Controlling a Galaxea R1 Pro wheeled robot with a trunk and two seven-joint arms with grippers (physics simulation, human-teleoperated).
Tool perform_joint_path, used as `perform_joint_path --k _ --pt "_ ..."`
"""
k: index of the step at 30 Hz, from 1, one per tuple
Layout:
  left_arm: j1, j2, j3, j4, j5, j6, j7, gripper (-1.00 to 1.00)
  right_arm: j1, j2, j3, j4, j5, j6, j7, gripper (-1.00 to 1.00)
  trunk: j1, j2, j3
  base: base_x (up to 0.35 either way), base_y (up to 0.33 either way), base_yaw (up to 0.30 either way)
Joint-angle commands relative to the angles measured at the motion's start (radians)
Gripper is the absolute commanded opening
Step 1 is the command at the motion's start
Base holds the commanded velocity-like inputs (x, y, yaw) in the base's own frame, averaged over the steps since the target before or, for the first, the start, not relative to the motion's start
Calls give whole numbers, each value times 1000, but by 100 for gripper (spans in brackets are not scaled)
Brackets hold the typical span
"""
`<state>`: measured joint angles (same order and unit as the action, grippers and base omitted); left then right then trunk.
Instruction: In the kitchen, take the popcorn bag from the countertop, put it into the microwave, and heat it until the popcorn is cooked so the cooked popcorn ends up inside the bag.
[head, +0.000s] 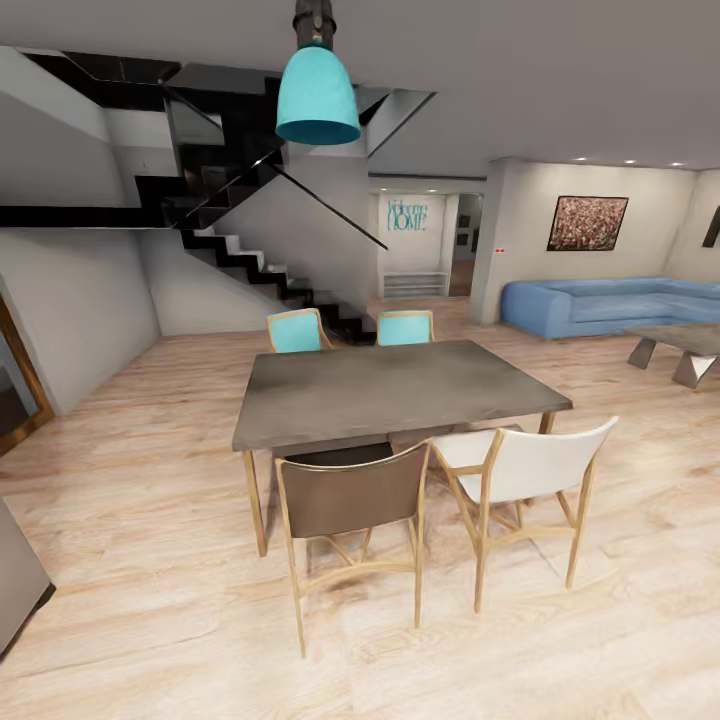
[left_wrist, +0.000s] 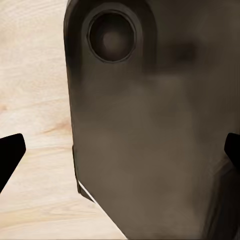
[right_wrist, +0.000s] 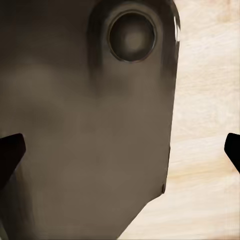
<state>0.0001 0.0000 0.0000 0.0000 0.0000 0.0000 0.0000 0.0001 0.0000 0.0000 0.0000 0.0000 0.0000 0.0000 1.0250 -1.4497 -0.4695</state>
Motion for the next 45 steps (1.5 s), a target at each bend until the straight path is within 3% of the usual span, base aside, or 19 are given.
perform_joint_path --k 1,13,27,39,45 --pt "0 0 0 0 0 0 0 100 0 0 0 0 0 0 0 100 0 0 0 0 0 0" --pt "1 -3 1 -18 5 14 10 100 -16 -17 -6 -58 -4 14 2 100 0 0 0 0 0 0" --pt "-10 -3 -7 -20 -6 14 10 100 -20 -18 3 -99 4 6 4 100 0 0 0 0 0 0" --pt "-9 -3 -3 -20 3 12 9 100 -21 -23 6 -116 6 5 -3 100 0 0 0 -286 0 0" --pt "-16 -4 -6 -21 2 9 9 100 -21 -28 4 -139 3 4 -3 100 0 0 0 -31 0 0"
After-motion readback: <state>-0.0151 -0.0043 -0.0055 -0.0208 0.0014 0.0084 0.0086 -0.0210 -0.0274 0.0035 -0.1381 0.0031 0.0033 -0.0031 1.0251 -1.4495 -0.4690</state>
